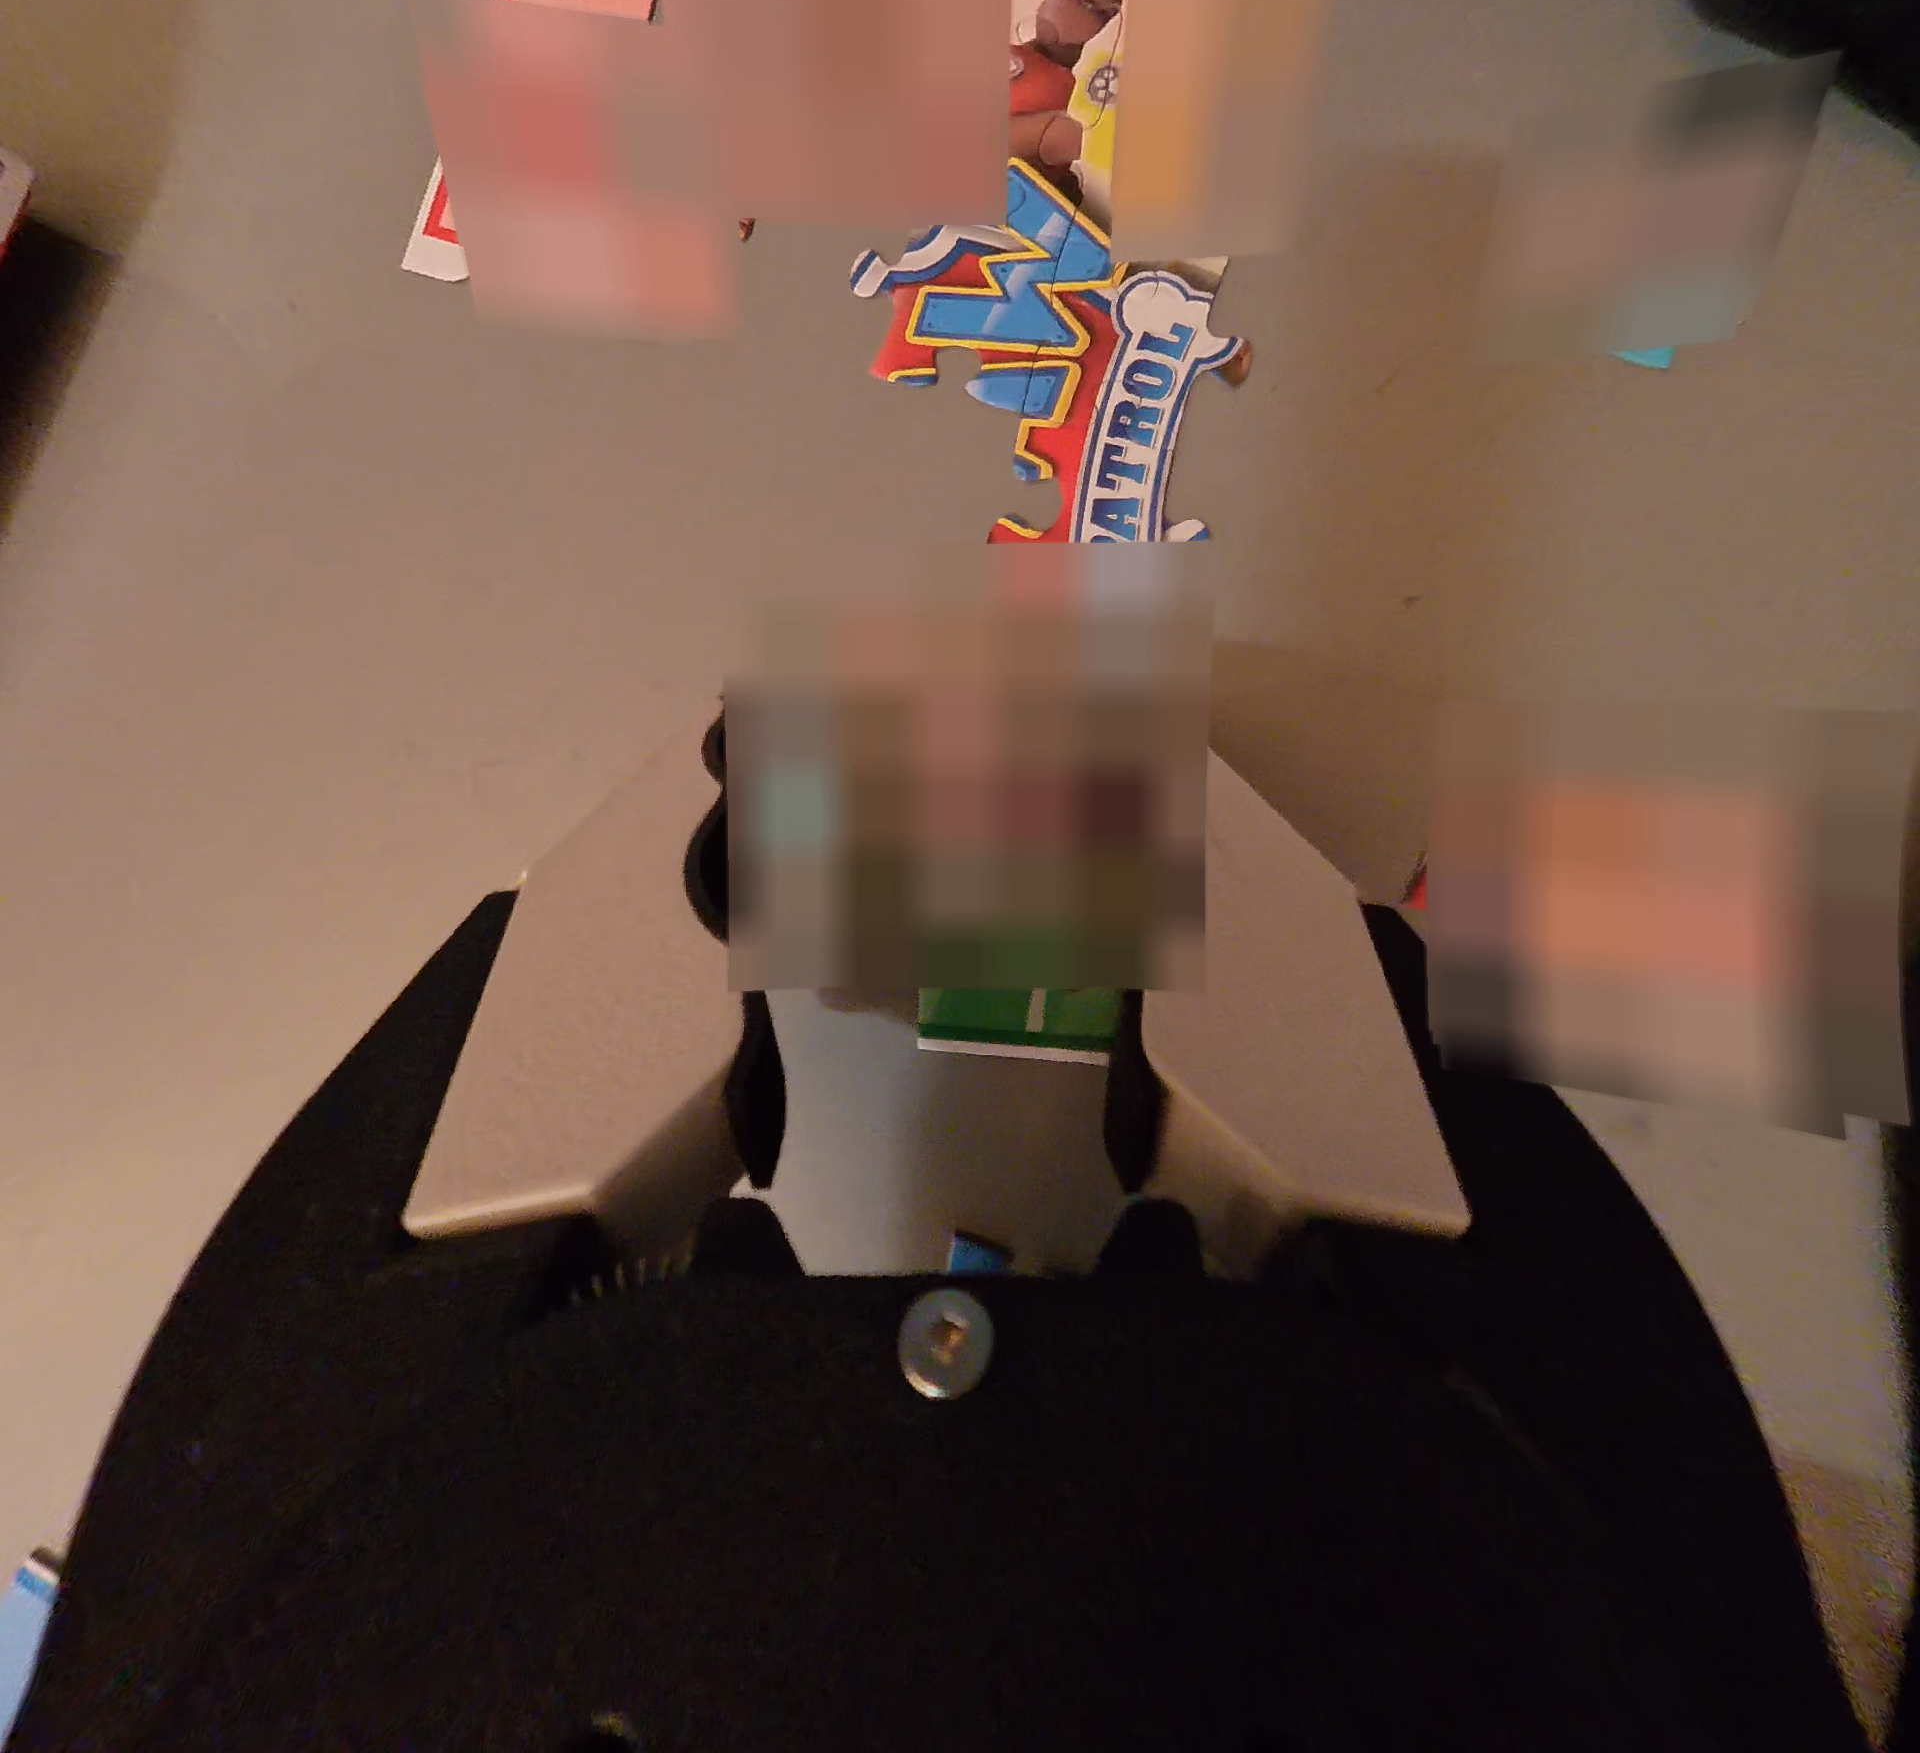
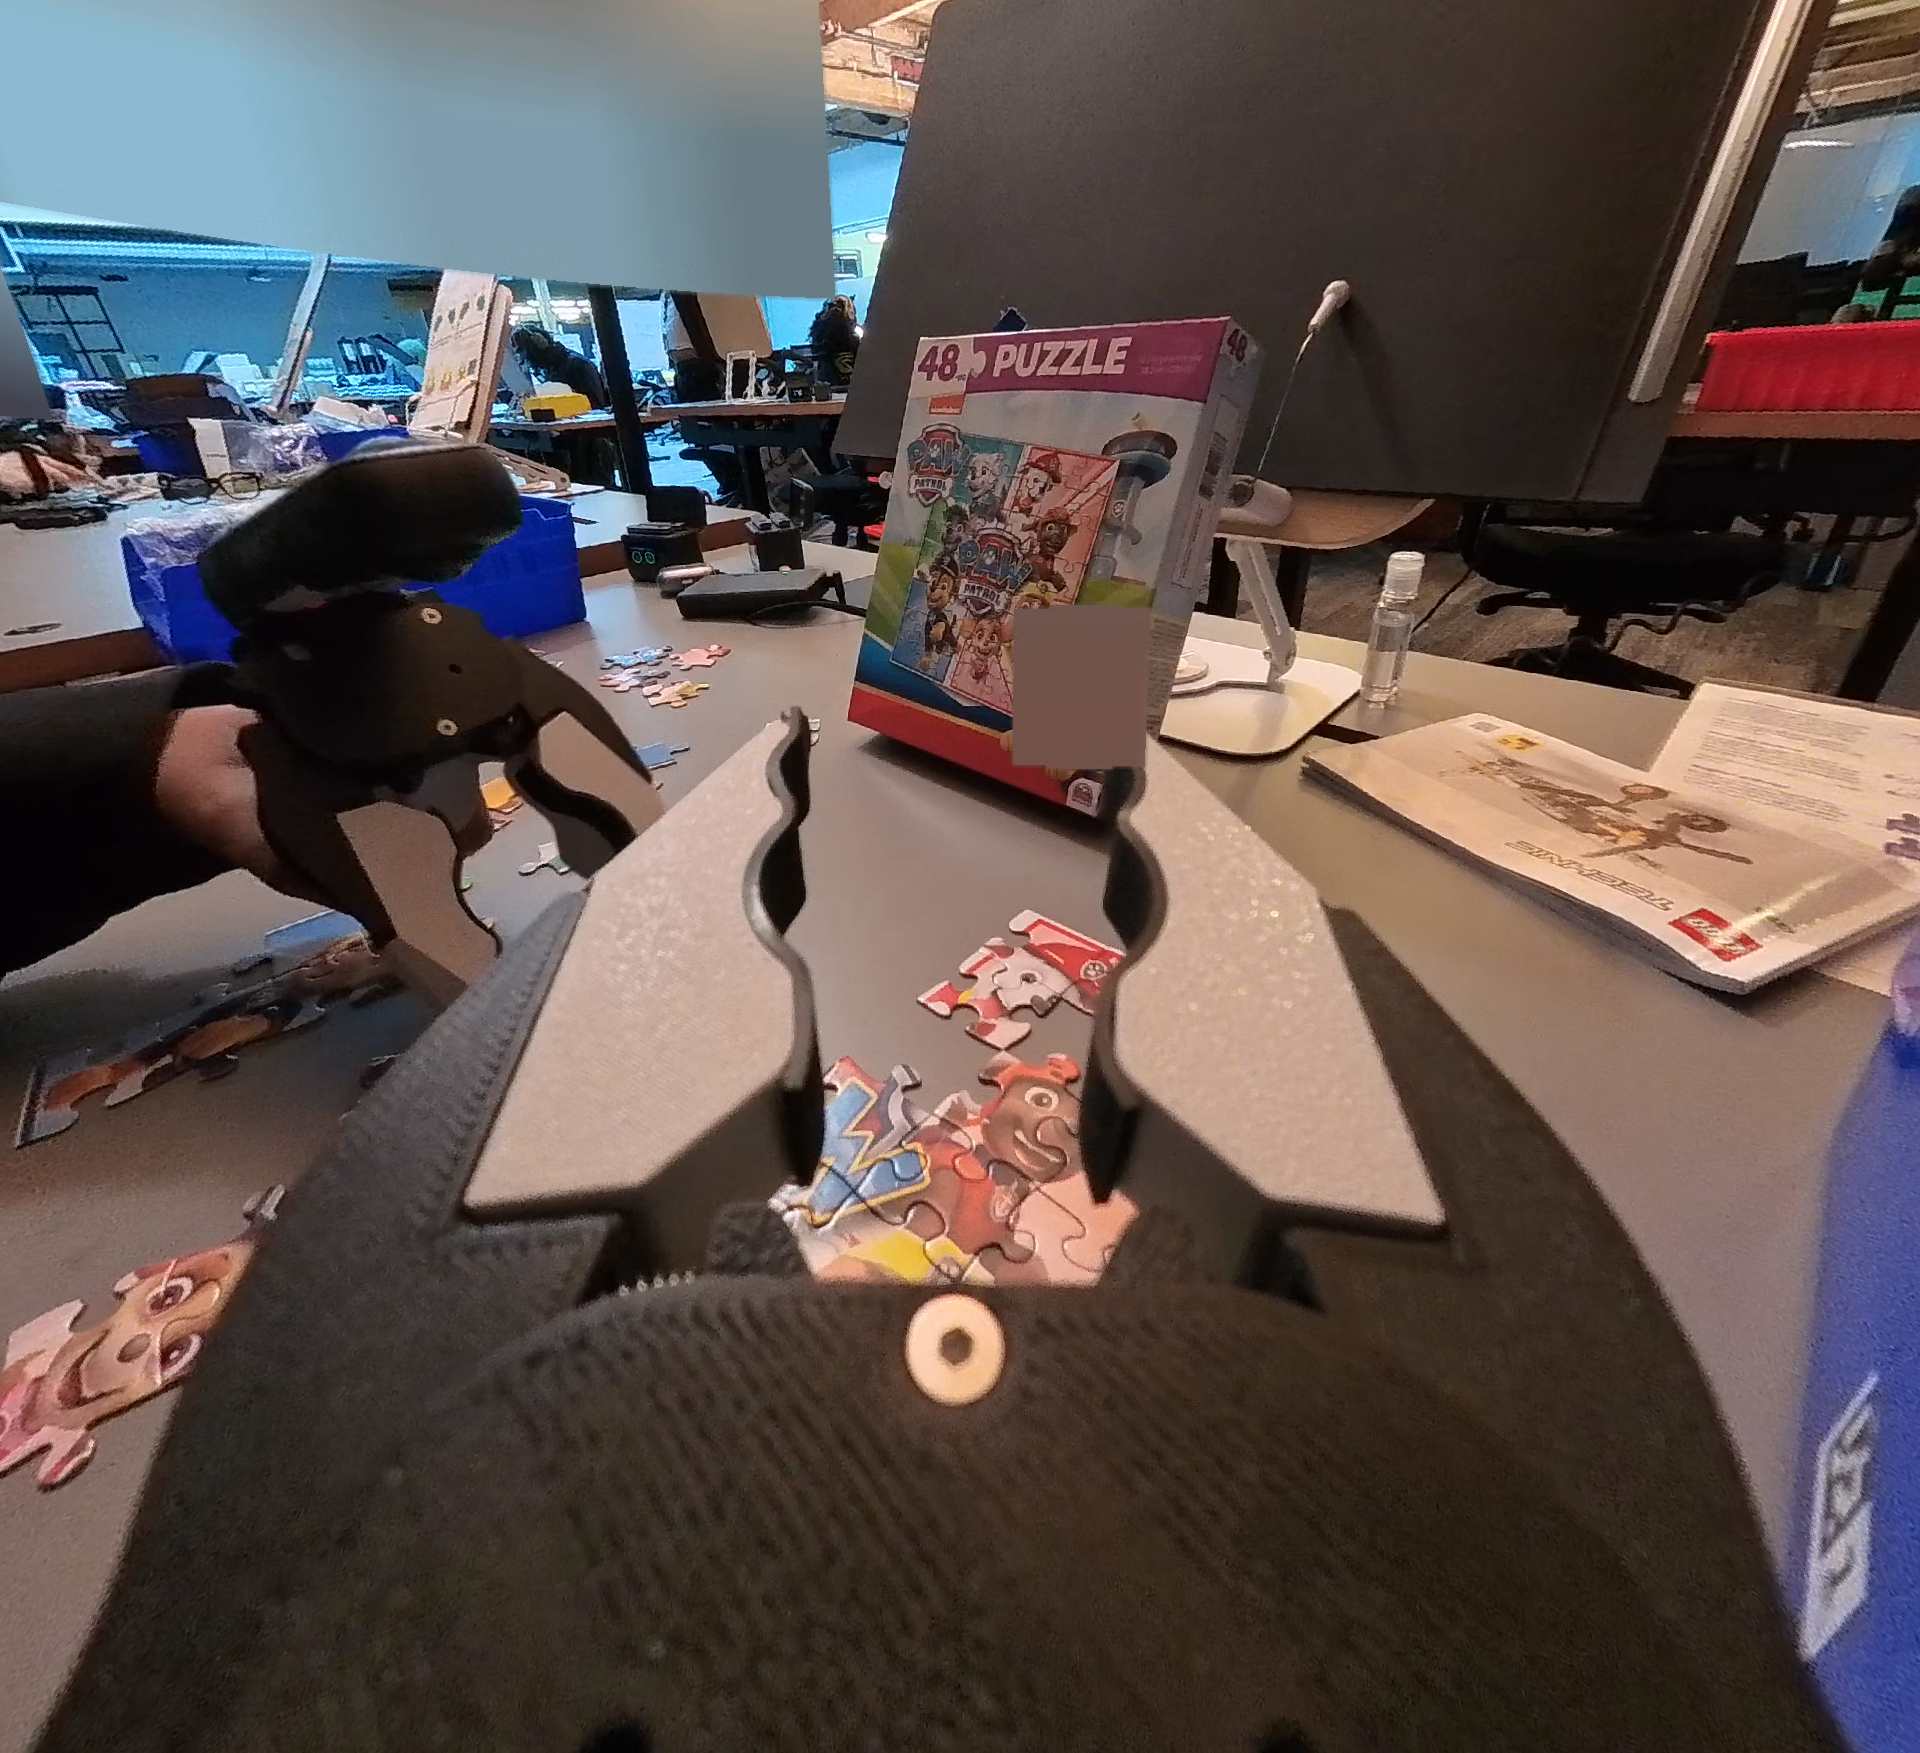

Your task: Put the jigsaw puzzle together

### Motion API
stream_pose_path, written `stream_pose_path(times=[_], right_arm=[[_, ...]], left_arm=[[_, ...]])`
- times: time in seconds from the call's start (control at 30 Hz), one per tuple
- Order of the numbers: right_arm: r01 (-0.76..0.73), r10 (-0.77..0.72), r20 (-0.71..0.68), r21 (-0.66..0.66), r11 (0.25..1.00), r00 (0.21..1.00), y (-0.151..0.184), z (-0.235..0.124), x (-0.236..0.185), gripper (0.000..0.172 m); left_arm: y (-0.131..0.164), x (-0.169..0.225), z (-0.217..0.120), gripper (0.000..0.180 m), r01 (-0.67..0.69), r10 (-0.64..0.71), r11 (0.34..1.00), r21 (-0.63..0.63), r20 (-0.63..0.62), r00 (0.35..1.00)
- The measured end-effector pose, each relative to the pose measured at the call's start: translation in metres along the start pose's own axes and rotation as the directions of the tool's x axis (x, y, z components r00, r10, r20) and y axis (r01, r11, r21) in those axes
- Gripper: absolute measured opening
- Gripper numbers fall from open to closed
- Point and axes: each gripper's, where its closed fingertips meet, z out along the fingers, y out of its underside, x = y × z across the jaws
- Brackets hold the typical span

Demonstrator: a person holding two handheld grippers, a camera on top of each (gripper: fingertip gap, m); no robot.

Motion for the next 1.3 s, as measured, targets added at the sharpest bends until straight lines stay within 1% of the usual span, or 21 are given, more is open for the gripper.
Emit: stream_pose_path(times=[0.13,0.23,0.63,0.9,1.3], right_arm=[[0.0,0.0,0.0,-0.001,1.0,1.0,0.0003,0.0001,0.0,0.055],[0.0,0.0,0.0,-0.001,1.0,1.0,0.0003,0.0003,-0.0002,0.055],[0.0,0.0,0.002,-0.002,1.0,1.0,0.0004,0.0006,-0.0007,0.055],[0.0,0.0,0.001,-0.003,1.0,1.0,0.0006,0.0006,-0.0005,0.055],[-0.001,0.001,0.001,-0.001,1.0,1.0,0.0002,0.0004,-0.0006,0.055]], left_arm=[[-0.0009,-0.0028,0.002,0.082,-0.004,0.004,1.0,-0.006,0.001,1.0],[0.0041,-0.0024,0.0059,0.087,-0.007,0.007,0.999,-0.044,-0.016,1.0],[0.0021,0.0017,0.0067,0.078,-0.021,0.018,0.999,-0.043,-0.057,0.998],[0.0014,0.0025,0.0069,0.075,-0.029,0.026,0.999,-0.045,-0.067,0.997],[0.0013,0.0038,0.0061,0.065,-0.032,0.029,0.999,-0.039,-0.076,0.997]])
